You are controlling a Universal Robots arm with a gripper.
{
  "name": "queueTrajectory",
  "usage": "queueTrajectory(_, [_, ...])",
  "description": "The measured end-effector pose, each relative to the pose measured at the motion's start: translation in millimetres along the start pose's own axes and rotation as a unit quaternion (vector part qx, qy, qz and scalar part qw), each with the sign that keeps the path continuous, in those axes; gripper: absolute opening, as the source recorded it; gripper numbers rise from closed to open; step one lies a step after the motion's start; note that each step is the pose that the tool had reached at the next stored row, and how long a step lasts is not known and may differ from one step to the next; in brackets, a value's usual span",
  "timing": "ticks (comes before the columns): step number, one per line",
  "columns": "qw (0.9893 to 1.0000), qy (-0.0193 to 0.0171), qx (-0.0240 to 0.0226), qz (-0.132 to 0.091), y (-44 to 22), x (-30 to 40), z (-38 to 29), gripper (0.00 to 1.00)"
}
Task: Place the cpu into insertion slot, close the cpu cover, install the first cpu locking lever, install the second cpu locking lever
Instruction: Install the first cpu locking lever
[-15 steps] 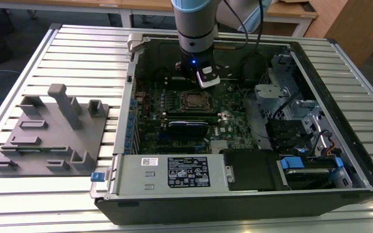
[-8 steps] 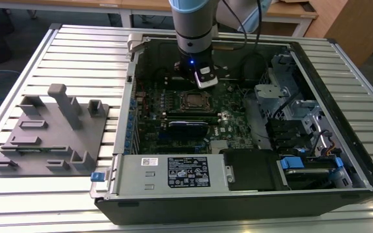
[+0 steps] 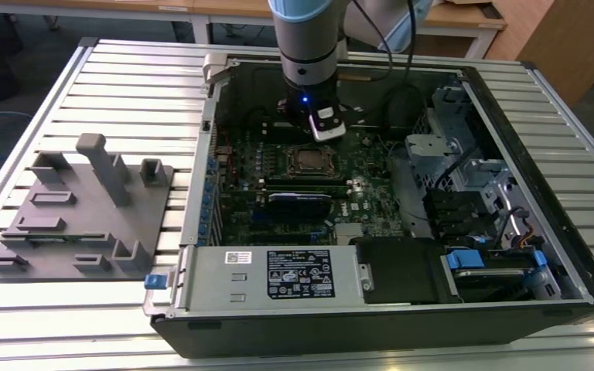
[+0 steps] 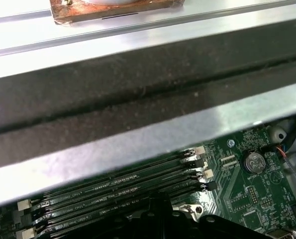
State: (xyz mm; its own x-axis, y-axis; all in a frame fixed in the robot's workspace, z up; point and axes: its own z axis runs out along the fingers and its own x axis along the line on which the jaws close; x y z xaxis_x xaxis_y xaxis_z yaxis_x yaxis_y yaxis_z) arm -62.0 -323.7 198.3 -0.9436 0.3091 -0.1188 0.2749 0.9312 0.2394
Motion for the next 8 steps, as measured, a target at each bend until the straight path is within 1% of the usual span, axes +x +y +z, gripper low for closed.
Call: queueTrajectory(8, [1.0, -0.0015, 0.0019, 0.0, 0.5, 0.6, 0.4, 0.1])
